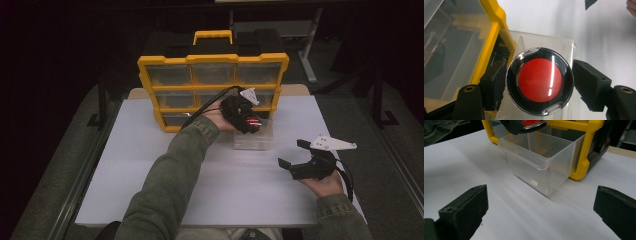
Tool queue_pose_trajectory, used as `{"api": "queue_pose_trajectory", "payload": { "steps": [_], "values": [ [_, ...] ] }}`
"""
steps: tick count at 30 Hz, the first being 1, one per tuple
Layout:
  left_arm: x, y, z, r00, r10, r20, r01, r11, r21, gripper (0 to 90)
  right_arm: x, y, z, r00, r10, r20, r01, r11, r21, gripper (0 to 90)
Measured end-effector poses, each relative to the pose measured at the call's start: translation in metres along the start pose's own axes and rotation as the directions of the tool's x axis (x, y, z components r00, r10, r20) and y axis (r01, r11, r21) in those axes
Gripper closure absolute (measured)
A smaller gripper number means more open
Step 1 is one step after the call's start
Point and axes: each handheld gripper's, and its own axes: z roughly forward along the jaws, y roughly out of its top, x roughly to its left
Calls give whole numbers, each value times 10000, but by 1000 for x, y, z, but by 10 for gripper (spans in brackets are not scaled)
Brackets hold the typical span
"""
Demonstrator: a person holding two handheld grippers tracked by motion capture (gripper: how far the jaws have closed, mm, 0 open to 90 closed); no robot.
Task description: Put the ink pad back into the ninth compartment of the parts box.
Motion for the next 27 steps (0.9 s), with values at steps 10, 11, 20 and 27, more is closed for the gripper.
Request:
{"api": "queue_pose_trajectory", "payload": {
  "steps": [10, 11, 20, 27],
  "values": [
    [1, -2, -6, 10000, -57, 41, 58, 9998, -177, 222, -1, 0, 0, 10000, 34, -62, -34, 10000, 28, 0],
    [0, -2, -8, 10000, -22, 34, 22, 9997, -240, 202, -1, 0, 0, 10000, 34, -64, -33, 10000, 29, 0],
    [-6, -9, -28, 9996, -226, -191, 210, 9969, -764, 0, 0, 0, 0, 10000, 34, -40, -34, 10000, 54, 0],
    [-7, -21, -43, 9983, -401, -433, 360, 9951, -920, 0, 0, 0, 1, 10000, 29, -5, -29, 10000, 51, 0]
  ]
}}
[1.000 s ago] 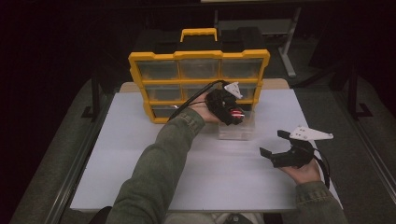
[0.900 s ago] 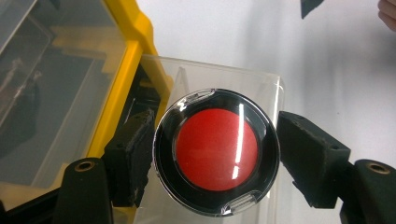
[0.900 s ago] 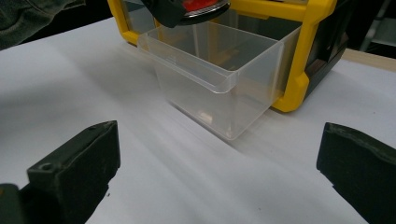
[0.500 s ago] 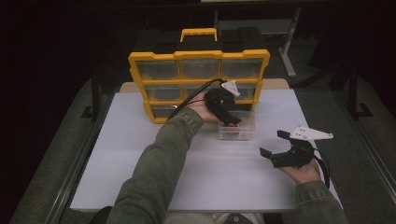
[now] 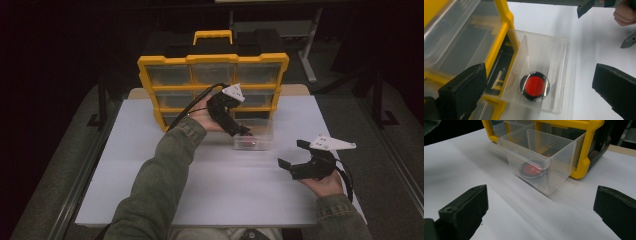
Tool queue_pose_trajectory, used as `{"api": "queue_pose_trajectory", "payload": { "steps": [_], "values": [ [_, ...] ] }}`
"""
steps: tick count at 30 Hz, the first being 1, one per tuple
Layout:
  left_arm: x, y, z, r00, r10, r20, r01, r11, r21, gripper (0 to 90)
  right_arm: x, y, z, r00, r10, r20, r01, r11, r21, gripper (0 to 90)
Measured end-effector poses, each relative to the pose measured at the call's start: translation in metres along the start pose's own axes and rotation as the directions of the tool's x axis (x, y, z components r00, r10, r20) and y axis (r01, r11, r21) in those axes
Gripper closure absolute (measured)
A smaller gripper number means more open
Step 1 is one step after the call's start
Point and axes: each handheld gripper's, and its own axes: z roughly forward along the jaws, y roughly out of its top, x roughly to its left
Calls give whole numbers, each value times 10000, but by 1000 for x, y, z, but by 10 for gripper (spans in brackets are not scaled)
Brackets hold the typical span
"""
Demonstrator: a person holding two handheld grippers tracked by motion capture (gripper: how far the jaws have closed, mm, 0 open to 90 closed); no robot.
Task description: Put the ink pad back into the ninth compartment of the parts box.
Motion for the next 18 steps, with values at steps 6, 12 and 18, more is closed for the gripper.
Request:
{"api": "queue_pose_trajectory", "payload": {
  "steps": [6, 12, 18],
  "values": [
    [0, -15, -17, 9989, -333, -321, 323, 9990, -313, 0, -1, 0, 0, 10000, 66, -32, -66, 10000, -37, 0],
    [3, -28, -34, 9961, -613, -640, 567, 9959, -710, 0, 0, 0, 0, 9999, 105, -22, -106, 9999, -92, 0],
    [3, -32, -48, 9947, -676, -781, 594, 9929, -1030, 0, 0, 0, 0, 10000, 83, 0, -83, 9999, -60, 0]
  ]
}}
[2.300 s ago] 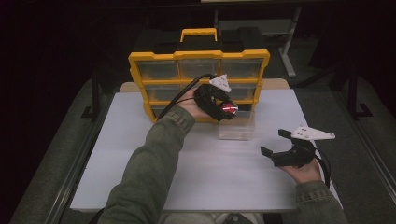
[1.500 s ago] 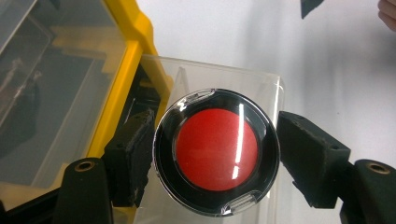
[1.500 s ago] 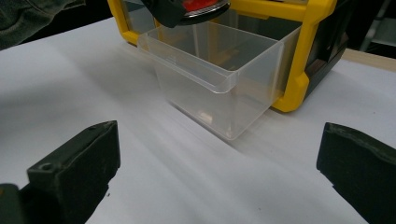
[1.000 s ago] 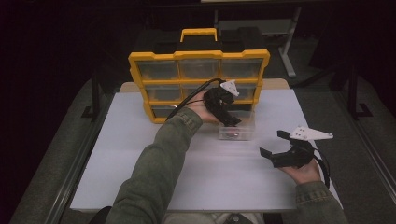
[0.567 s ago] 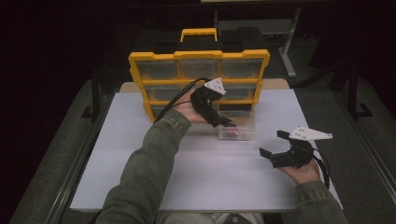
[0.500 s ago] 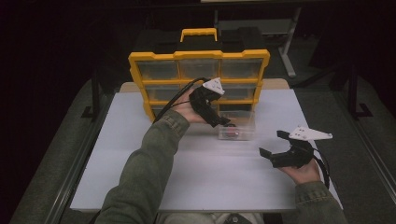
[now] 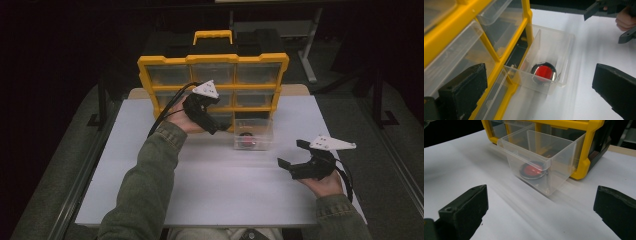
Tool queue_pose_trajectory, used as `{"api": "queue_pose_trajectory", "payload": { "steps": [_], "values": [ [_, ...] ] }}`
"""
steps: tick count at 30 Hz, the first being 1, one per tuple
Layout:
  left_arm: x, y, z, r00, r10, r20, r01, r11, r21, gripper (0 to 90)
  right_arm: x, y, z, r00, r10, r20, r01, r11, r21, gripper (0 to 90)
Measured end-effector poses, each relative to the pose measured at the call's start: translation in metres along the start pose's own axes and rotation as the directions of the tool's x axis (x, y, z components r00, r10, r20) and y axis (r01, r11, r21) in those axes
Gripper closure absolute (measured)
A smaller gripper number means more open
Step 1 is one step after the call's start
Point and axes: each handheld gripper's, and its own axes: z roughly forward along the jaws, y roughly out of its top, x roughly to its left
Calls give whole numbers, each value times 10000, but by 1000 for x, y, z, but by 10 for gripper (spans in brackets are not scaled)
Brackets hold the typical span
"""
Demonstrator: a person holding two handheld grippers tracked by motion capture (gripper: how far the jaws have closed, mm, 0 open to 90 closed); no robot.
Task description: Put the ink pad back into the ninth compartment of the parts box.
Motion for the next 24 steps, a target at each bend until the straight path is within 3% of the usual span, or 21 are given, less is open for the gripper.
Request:
{"api": "queue_pose_trajectory", "payload": {
  "steps": [6, 24],
  "values": [
    [-3, -4, -10, 9999, 30, -150, -32, 9999, -134, 0, 0, 0, -1, 10000, 6, -3, -6, 10000, -27, 0],
    [3, -30, -36, 9967, -472, -661, 436, 9975, -554, 0, 1, 0, 0, 10000, -17, -8, 17, 10000, 16, 0]
  ]
}}
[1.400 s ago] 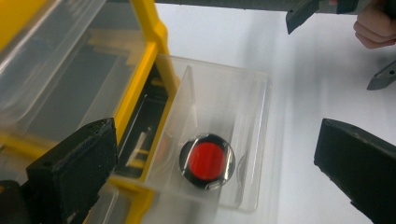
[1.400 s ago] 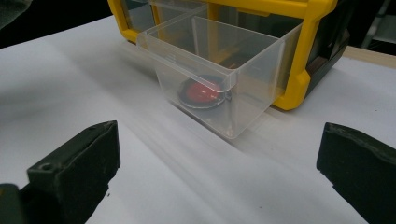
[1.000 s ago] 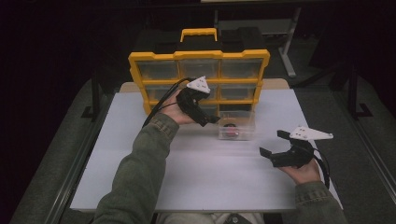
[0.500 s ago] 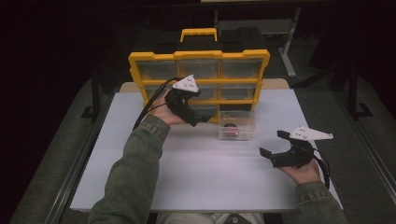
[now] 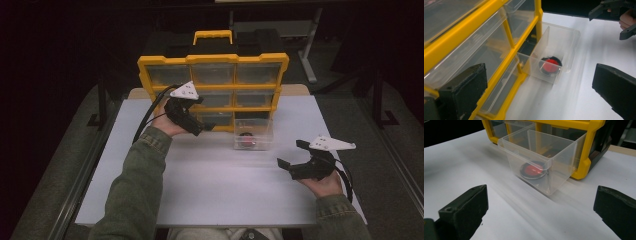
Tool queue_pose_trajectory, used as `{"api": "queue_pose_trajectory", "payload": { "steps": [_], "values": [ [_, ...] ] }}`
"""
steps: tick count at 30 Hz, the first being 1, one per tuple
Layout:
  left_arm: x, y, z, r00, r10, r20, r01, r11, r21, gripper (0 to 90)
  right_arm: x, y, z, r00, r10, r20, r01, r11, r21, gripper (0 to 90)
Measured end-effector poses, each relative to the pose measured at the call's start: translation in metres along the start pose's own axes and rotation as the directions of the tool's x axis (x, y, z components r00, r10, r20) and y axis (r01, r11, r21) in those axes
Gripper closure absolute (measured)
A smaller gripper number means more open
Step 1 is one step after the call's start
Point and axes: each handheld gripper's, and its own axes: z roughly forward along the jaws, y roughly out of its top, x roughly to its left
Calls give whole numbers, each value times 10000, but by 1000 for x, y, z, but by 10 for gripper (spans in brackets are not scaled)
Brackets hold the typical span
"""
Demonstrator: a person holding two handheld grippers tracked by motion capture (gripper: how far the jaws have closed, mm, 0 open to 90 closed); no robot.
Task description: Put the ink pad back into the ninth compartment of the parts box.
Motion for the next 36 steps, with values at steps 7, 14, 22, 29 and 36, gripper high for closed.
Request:
{"api": "queue_pose_trajectory", "payload": {
  "steps": [7, 14, 22, 29, 36],
  "values": [
    [4, -15, -9, 9994, -231, -272, 229, 9997, -64, 0, 0, 0, 0, 10000, 7, 10, -7, 10000, 13, 0],
    [7, -30, -20, 9970, -464, -618, 457, 9989, -135, 0, 1, 0, 0, 10000, -1, -3, 1, 10000, 54, 0],
    [10, -47, -29, 9941, -650, -863, 648, 9979, -58, 0, 0, 0, 0, 10000, 2, -7, -2, 10000, 42, 0],
    [10, -58, -36, 9910, -808, -1067, 801, 9967, -111, 0, 0, -1, 1, 10000, 19, -4, -19, 10000, 53, 0],
    [9, -68, -47, 9861, -948, -1365, 936, 9955, -152, 0, 0, -1, 1, 10000, 25, -16, -25, 10000, 37, 0]
  ]
}}
